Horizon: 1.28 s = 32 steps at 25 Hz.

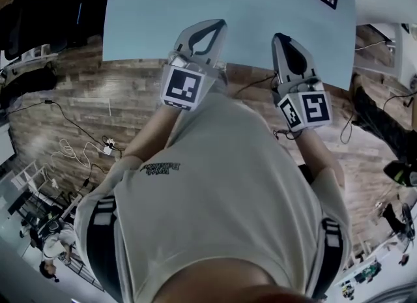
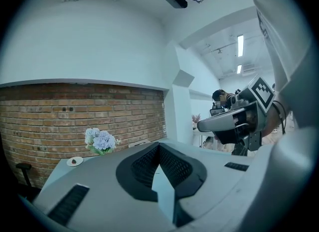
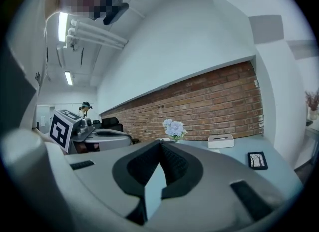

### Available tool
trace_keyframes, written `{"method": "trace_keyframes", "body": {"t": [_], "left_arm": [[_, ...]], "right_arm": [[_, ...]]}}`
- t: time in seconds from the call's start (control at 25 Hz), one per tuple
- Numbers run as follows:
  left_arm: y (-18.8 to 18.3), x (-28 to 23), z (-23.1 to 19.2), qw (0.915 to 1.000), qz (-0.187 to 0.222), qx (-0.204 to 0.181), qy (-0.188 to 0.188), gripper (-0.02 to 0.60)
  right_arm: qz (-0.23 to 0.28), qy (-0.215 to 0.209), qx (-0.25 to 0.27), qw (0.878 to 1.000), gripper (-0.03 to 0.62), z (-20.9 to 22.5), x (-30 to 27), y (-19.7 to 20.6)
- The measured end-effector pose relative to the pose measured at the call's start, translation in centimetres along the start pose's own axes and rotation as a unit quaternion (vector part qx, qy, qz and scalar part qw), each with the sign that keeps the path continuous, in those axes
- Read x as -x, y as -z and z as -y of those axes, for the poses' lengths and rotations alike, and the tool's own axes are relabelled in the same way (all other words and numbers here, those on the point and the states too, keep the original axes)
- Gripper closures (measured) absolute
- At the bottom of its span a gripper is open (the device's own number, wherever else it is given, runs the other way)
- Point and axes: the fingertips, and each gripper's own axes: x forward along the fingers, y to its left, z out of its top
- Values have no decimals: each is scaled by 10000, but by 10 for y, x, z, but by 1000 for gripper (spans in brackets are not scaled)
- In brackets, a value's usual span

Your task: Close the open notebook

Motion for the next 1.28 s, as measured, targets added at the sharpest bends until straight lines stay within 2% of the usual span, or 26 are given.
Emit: {"method": "trace_keyframes", "body": {"t": [0.32, 0.68, 1.04, 1.28], "left_arm": [[-5, -32, -48, 9996, 114, -44, 256, 569], [-4, -59, -89, 9987, 151, 70, 477, 569], [6, -72, -96, 9985, 7, 244, 499, 569], [5, -75, -95, 9986, -86, 298, 428, 569]], "right_arm": [[-45, 198, 89, 9998, 591, 9, -57, -14], [-128, 349, 250, 9990, 591, 13, -104, -30], [-187, 490, 226, 9984, 591, 27, -118, -38], [-210, 323, 283, 9989, 591, 30, -123, -38]]}}
